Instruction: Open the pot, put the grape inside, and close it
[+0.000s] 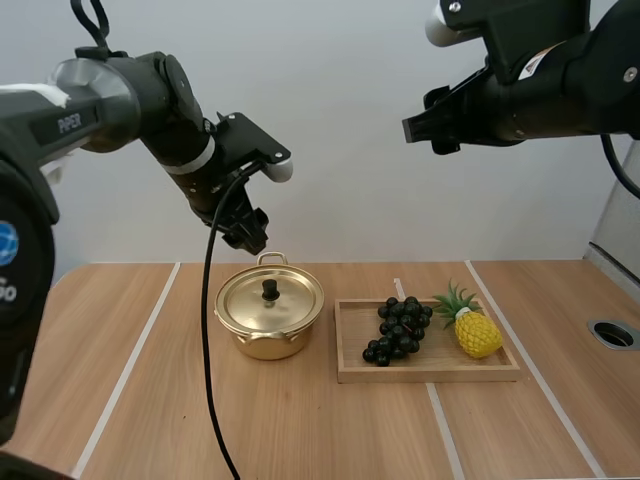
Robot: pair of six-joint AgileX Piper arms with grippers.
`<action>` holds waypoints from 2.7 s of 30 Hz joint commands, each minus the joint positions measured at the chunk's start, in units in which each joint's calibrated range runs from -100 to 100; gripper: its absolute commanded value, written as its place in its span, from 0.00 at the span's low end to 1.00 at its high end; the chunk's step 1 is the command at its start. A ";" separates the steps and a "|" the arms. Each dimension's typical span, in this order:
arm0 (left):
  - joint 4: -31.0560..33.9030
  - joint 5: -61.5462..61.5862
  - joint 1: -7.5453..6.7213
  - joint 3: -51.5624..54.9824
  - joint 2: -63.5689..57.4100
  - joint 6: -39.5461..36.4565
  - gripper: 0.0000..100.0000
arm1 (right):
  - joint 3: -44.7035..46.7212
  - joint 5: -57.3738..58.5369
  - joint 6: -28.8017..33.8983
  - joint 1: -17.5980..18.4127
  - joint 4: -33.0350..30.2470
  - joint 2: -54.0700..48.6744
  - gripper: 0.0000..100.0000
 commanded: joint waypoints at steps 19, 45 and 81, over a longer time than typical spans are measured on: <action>6.37 9.71 -3.54 -12.78 19.32 -0.86 1.00 | -0.64 7.00 -1.10 -0.25 0.27 -0.39 1.00; 8.43 9.71 -6.73 -12.68 22.17 -1.00 1.00 | -0.64 8.33 -1.19 -0.25 0.27 -0.39 1.00; 7.39 9.71 -5.39 -7.92 27.46 -0.92 1.00 | -0.64 8.33 -2.30 -0.25 0.27 -0.39 1.00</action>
